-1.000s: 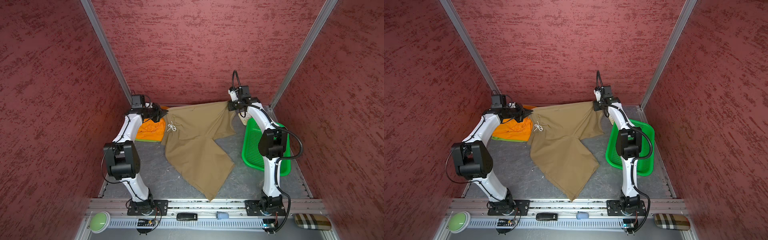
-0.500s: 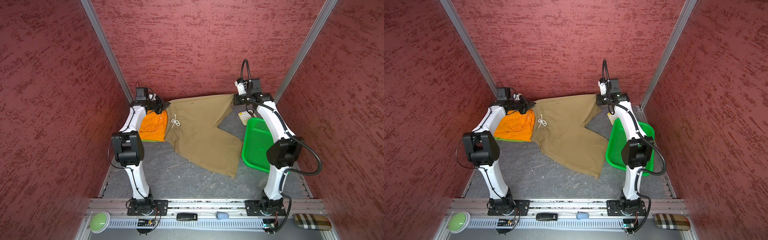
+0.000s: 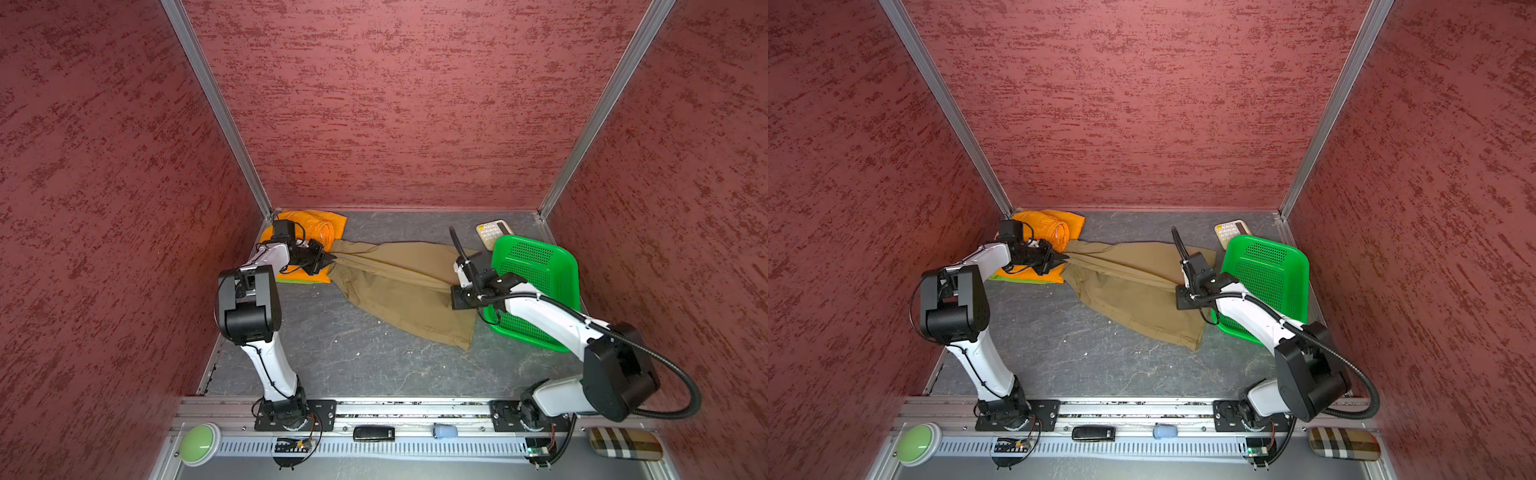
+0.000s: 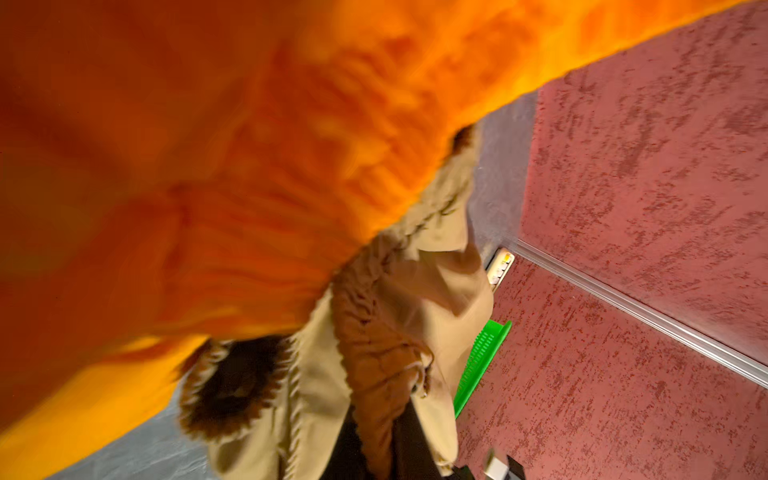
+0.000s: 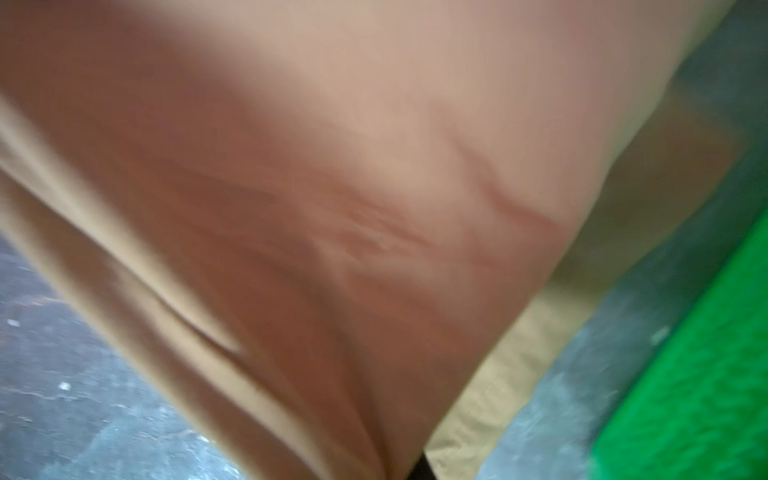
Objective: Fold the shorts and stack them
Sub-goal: 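Lower the stretched khaki shorts flat onto the table with both grippers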
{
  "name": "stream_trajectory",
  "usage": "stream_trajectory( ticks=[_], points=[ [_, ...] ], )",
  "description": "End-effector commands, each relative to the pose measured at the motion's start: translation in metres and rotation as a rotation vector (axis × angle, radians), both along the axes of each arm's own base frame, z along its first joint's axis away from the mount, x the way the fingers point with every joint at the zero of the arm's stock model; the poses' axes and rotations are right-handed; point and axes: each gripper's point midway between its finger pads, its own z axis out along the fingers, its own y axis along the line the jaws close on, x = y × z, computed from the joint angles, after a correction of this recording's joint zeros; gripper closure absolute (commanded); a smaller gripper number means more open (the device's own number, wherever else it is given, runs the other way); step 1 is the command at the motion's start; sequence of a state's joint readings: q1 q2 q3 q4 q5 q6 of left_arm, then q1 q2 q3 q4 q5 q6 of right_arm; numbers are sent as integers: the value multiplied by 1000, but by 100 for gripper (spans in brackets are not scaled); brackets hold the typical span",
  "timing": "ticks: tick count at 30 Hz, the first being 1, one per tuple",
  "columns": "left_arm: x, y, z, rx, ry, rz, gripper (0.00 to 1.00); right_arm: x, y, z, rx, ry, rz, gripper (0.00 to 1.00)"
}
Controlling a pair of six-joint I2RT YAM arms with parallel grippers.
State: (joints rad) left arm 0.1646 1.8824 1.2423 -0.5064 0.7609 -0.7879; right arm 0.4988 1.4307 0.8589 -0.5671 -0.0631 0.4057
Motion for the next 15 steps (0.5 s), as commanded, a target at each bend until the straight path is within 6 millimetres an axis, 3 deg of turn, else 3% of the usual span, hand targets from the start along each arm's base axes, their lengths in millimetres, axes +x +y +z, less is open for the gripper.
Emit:
stream_trajectory(
  ticks=[1, 8, 15],
  points=[
    [6, 13, 15, 61, -119, 9, 90, 6, -5, -8, 55, -29, -149, 100],
    [-24, -1, -11, 67, -63, -40, 92, 0, -25, -64, -88, 72, -153, 100],
    [-60, -29, -27, 46, -18, -94, 93, 39, -56, -55, -140, 15, -211, 100]
  ],
)
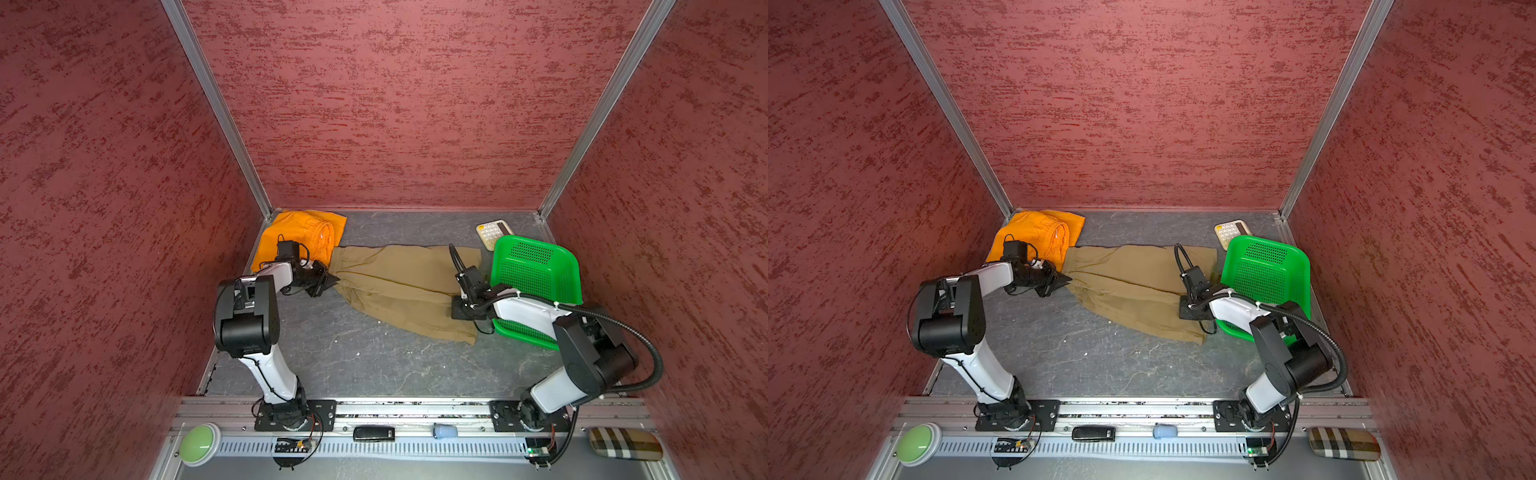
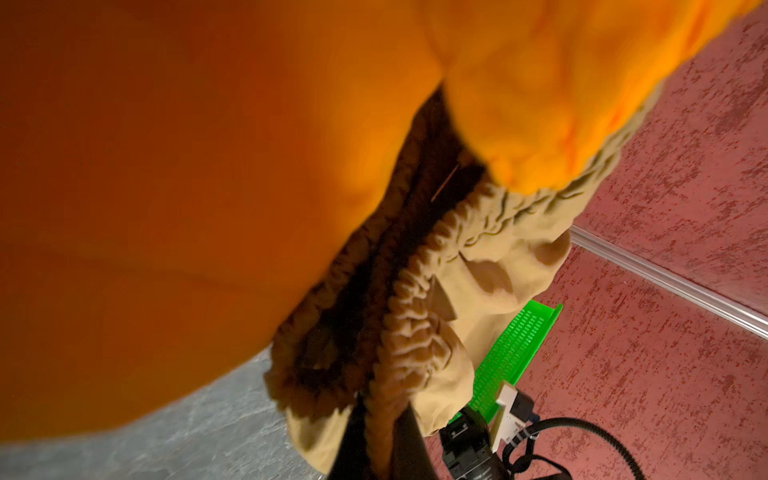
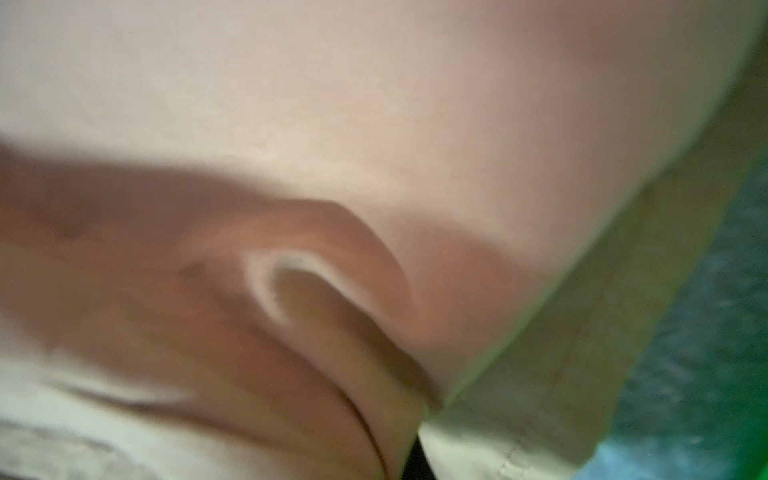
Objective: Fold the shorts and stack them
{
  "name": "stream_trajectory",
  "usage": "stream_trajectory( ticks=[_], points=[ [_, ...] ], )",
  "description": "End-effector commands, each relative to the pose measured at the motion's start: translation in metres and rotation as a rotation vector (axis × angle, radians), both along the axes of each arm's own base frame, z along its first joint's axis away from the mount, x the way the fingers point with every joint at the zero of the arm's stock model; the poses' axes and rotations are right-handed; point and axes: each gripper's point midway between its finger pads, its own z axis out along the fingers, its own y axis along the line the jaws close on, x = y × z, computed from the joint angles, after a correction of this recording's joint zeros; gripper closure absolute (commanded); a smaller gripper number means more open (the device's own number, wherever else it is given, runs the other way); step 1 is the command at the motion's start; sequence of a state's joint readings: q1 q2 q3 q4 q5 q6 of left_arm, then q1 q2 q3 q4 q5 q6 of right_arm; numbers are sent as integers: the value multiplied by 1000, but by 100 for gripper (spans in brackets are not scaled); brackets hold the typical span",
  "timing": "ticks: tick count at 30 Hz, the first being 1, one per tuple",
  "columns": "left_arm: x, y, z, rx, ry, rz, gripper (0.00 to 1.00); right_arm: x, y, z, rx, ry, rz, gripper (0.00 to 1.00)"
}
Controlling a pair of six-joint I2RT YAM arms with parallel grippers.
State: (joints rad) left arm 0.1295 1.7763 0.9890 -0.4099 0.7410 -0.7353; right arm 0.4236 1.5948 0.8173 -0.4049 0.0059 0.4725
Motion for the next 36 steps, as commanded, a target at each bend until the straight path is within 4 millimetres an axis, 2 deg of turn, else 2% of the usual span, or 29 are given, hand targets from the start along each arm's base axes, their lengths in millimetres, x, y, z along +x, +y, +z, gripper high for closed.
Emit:
stream_trajectory(
  ticks=[1, 5, 7, 10, 14, 16, 18, 22, 24, 25, 29, 32, 36],
  points=[
    [-10, -15, 4, 12, -36, -44, 93, 20, -32, -2, -85, -14, -51, 100],
    [-22, -25, -4, 12, -16, -64, 93, 47, -36, 14, -114, -42, -19, 100],
    [-19, -21, -4, 2, -14, -49, 93, 56, -32, 23, -110, -54, -2, 100],
    [-7, -14, 8, -6, -41, -30, 93, 60, -26, 42, -93, -79, 13, 100],
    [5, -5, 29, 19, -84, -20, 90, 45, -25, 71, -119, -127, 44, 100],
    [7, -2, 33, 21, -90, -16, 90, 32, -20, 75, -108, -131, 62, 99],
    [7, -1, 33, 23, -89, -18, 88, 18, -17, 71, -109, -116, 76, 96],
    [-3, -3, 22, 15, -59, -29, 83, -12, -20, 43, -124, -51, 75, 89],
    [-10, -5, 15, 8, -44, -34, 77, -20, -20, 36, -110, -43, 70, 82],
    [-13, -6, 13, 3, -38, -36, 71, -23, -21, 33, -110, -36, 69, 74],
    [-21, -6, 13, 0, -35, -47, 54, -25, -21, 36, -111, -41, 71, 60],
    [-19, 4, 27, 35, -63, -28, 41, -21, -20, 51, -107, -71, 70, 45],
    [-15, 29, 52, 187, -103, -5, 21, -19, -17, 75, -72, -120, 68, 32]
  ],
)
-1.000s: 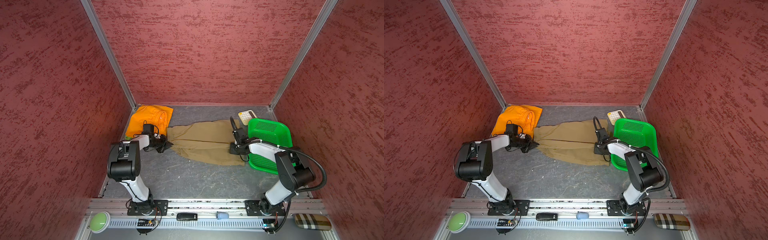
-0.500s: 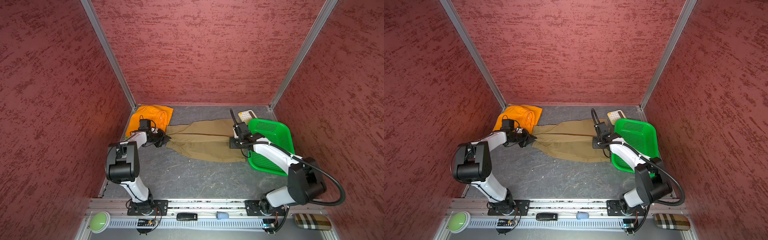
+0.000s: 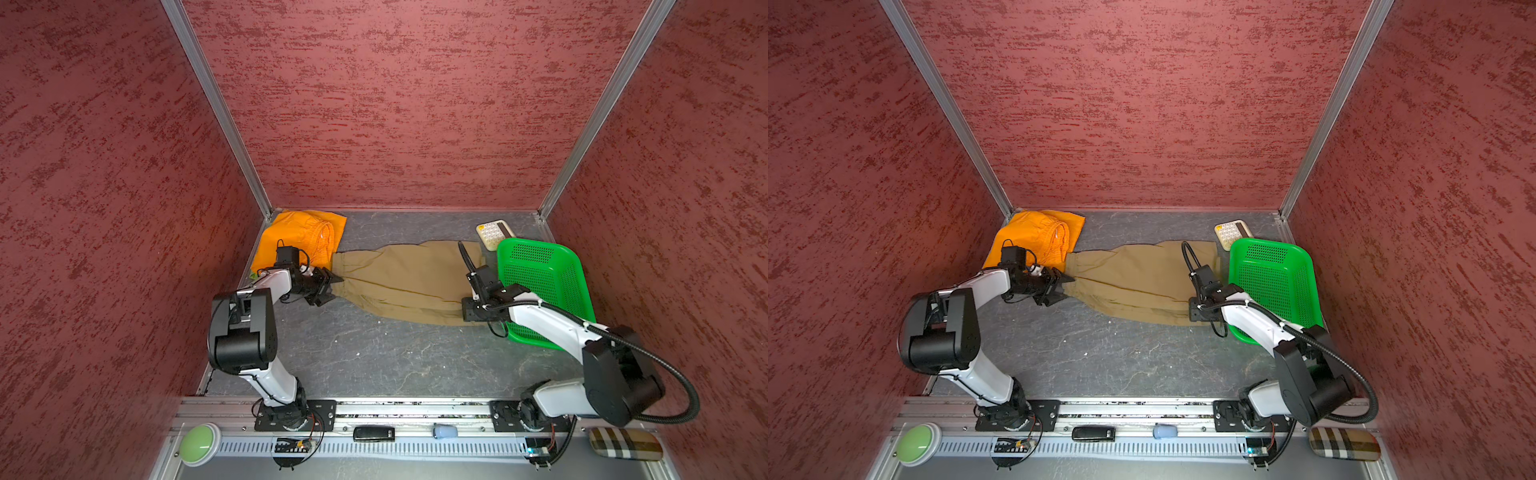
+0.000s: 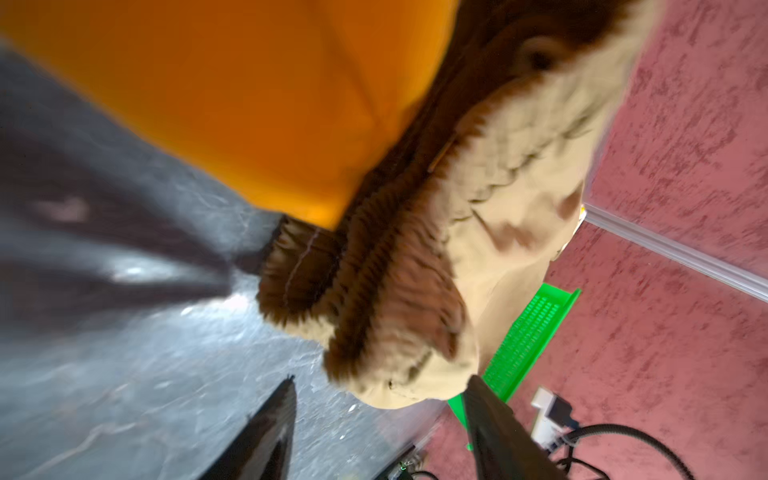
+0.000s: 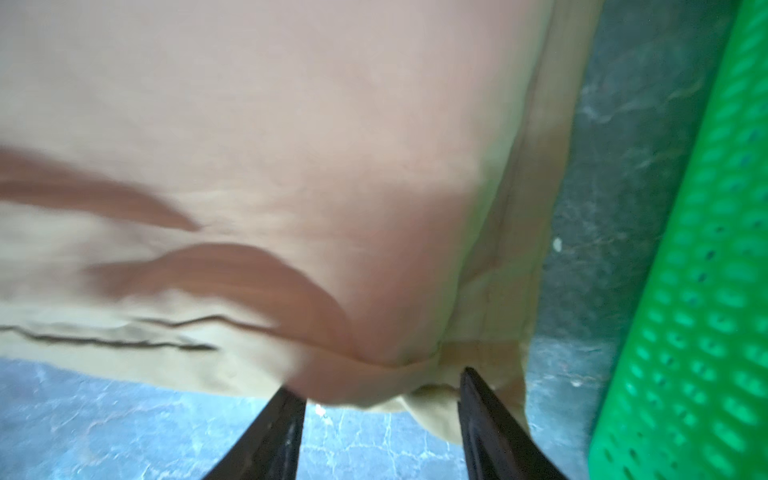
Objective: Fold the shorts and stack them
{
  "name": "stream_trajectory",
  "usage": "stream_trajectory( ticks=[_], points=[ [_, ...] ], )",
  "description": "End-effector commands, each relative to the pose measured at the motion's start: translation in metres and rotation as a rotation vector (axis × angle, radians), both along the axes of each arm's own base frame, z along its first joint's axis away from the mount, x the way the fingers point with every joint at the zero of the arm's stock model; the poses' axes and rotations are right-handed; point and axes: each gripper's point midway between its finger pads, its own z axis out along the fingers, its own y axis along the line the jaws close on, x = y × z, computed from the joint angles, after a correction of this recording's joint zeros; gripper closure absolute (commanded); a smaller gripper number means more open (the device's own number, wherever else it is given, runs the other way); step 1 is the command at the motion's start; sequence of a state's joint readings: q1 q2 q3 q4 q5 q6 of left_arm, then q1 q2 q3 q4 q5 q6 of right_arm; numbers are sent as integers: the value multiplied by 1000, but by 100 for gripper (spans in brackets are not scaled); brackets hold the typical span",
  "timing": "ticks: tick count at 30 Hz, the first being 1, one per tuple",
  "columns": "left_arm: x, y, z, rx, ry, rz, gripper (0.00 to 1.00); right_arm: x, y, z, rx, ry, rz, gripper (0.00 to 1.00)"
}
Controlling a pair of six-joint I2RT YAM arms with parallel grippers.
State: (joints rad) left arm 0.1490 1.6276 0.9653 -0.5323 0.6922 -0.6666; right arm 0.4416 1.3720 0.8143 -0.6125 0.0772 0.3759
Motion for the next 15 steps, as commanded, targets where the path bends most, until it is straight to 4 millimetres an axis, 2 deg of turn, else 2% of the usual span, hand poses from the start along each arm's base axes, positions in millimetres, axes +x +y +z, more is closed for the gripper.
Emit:
stream_trajectory(
  ticks=[1, 3, 5, 7, 9, 13, 15],
  points=[
    [7, 26, 29, 162, -69, 15, 14, 9, 5, 34, 40, -80, -10, 28],
    [9, 37, 39, 195, -84, 53, 0, 8, 8, 41, 73, -92, -22, 15],
    [18, 28, 58, 129, -154, 73, 1, 8, 9, 47, 111, -103, -56, 2],
    [31, -5, 79, 17, -221, 47, 1, 8, 13, 53, 181, -124, -118, 1],
    [41, -43, 86, -60, -232, -17, 1, 7, 20, 58, 290, -154, -174, 1],
    [57, -103, 75, -104, -196, -126, 1, 4, 36, 52, 541, -171, -298, 1],
    [62, -122, 65, -132, -177, -155, 1, 3, 39, 47, 614, -173, -348, 1]
  ],
)
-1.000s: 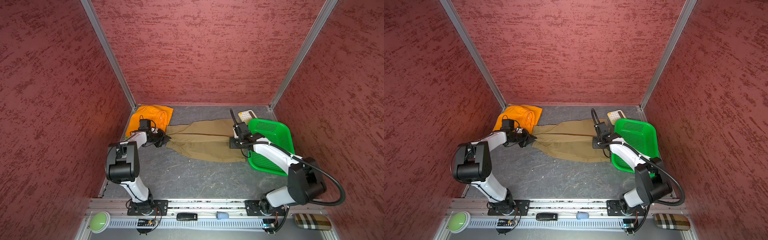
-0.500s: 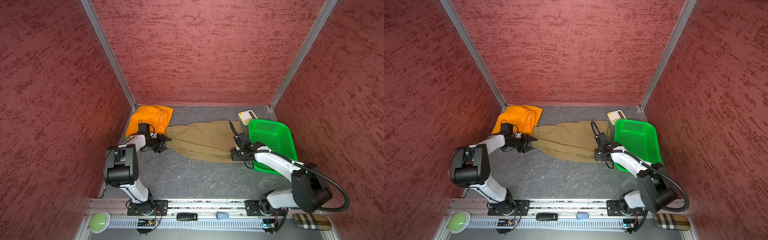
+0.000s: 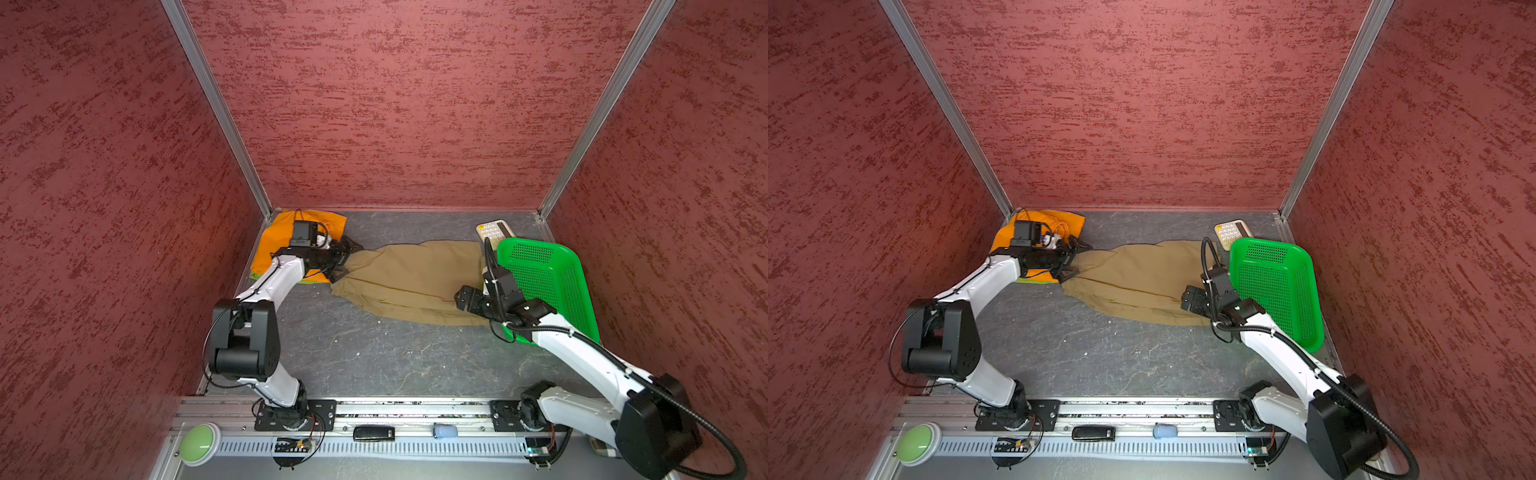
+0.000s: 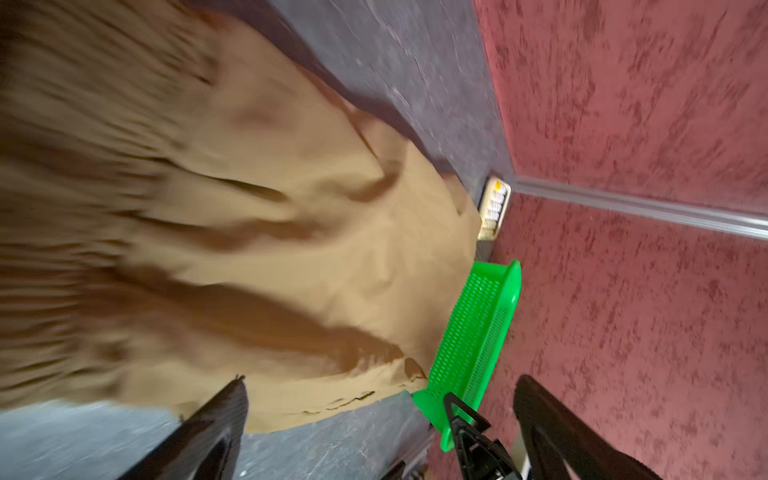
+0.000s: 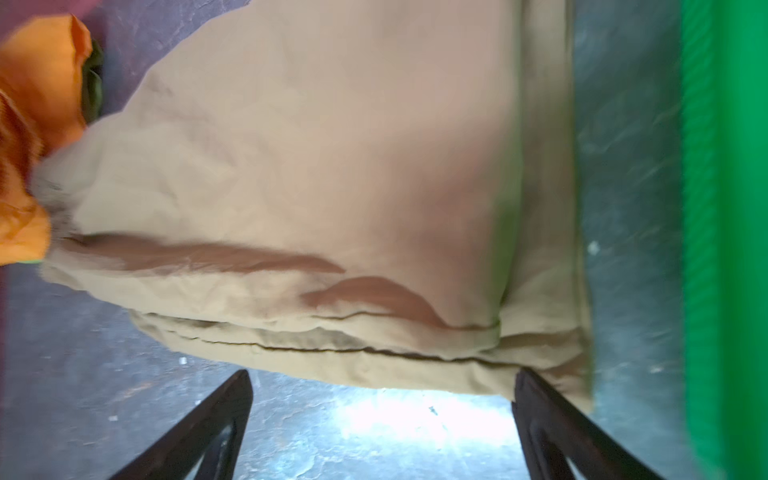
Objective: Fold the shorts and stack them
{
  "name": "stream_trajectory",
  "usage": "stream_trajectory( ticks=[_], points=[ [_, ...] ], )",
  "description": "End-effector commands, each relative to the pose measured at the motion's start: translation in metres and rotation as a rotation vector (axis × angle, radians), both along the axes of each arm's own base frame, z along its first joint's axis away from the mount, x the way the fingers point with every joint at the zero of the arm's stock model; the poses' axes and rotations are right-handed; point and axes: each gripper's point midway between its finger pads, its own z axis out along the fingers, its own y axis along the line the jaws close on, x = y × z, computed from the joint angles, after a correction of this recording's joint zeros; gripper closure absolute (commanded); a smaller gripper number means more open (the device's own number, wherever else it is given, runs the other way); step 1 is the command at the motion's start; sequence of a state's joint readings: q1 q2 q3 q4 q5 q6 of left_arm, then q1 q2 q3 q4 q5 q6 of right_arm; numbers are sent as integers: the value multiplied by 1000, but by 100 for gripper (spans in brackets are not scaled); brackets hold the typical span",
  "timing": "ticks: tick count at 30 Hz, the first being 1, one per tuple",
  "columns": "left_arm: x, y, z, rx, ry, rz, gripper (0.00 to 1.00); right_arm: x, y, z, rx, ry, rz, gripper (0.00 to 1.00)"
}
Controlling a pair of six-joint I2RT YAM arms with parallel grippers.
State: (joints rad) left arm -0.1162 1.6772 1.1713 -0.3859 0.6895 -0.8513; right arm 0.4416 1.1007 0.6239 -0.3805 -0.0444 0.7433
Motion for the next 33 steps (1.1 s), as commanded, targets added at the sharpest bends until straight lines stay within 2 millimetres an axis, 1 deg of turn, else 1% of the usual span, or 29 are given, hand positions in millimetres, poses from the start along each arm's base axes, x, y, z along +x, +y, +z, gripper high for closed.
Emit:
stream_trajectory(
  ticks=[1, 4, 8, 10, 13, 17, 20, 22, 26, 30, 33],
  points=[
    [9, -28, -11, -62, 37, -31, 1, 8, 18, 7, 233, -23, -101, 1],
    [4, -27, -35, -60, 81, -27, 1, 7, 15, -3, 246, -18, -135, 1],
    [-13, -14, -71, -19, 149, -29, 1, 14, 24, -8, 307, -23, -140, 1],
    [-23, -3, -88, -11, 183, -8, 1, 21, 29, -8, 353, -34, -153, 1],
    [-37, 5, -105, -20, 220, 14, 0, 34, 33, -10, 378, -53, -182, 1],
    [-52, 12, -115, -5, 240, 20, 1, 49, 33, -19, 373, -61, -223, 1],
    [-62, 18, -124, -5, 265, 27, 1, 58, 23, -26, 335, -73, -278, 1],
    [-68, 22, -131, -24, 286, 41, 0, 64, 11, -31, 280, -75, -318, 5],
    [-82, 31, -141, -45, 315, 67, 1, 80, -12, -32, 218, -88, -364, 10],
    [-93, 39, -143, -47, 323, 84, 1, 99, -38, -19, 148, -138, -423, 14],
    [-98, 40, -143, -48, 322, 87, 1, 114, -44, -4, 110, -180, -424, 17]
  ],
)
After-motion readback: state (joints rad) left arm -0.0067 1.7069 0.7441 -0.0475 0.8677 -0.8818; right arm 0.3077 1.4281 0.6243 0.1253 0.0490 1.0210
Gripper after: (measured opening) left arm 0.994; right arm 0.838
